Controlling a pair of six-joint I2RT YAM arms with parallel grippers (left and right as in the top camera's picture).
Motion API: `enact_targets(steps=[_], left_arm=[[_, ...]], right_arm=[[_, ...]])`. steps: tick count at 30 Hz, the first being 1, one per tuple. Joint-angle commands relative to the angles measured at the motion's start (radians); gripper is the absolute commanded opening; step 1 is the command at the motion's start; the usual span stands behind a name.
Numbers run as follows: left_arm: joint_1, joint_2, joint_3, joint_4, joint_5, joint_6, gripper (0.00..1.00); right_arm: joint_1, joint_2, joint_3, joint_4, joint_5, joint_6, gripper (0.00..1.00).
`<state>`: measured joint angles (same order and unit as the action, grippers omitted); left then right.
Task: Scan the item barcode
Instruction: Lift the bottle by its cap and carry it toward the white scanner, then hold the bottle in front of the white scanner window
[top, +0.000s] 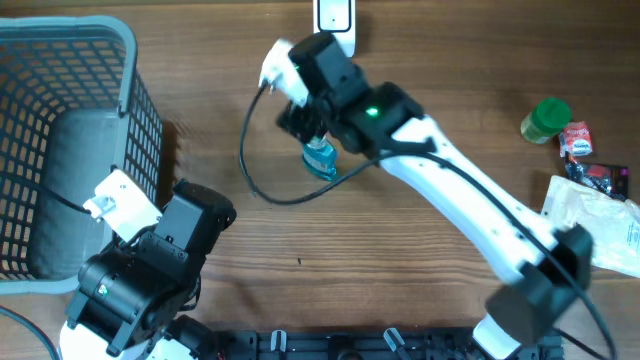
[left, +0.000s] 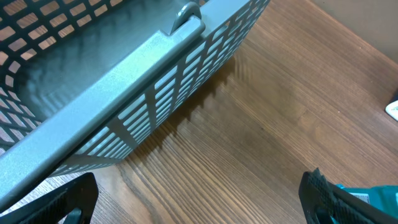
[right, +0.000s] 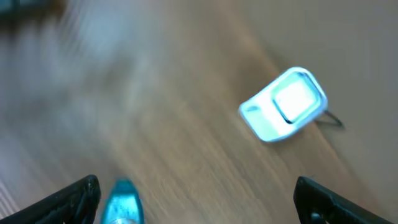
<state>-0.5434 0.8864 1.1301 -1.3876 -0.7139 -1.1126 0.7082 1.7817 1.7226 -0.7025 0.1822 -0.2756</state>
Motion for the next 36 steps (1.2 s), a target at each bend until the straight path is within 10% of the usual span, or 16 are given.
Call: enact_targets(steps=[1, 21, 36], left_arm=[[-0.005, -0.002, -0.005, 0.002, -0.032, 0.000, 1.00], [-0.005, 0.020, -0.005, 0.018, 0.009, -0.048, 1.00], [-0.005, 0.108, -0.005, 0.024, 0.009, -0.048, 1.00]], right_arm=[[-0.011, -0.144, 0.004, -0.023, 0.069, 0.784, 1.00], [-0.019, -0.134, 0.004, -0.326, -0.248, 1.859, 0.97], [-0.085, 0.064, 0.175, -0.447, -0.383, 1.671, 0.92]])
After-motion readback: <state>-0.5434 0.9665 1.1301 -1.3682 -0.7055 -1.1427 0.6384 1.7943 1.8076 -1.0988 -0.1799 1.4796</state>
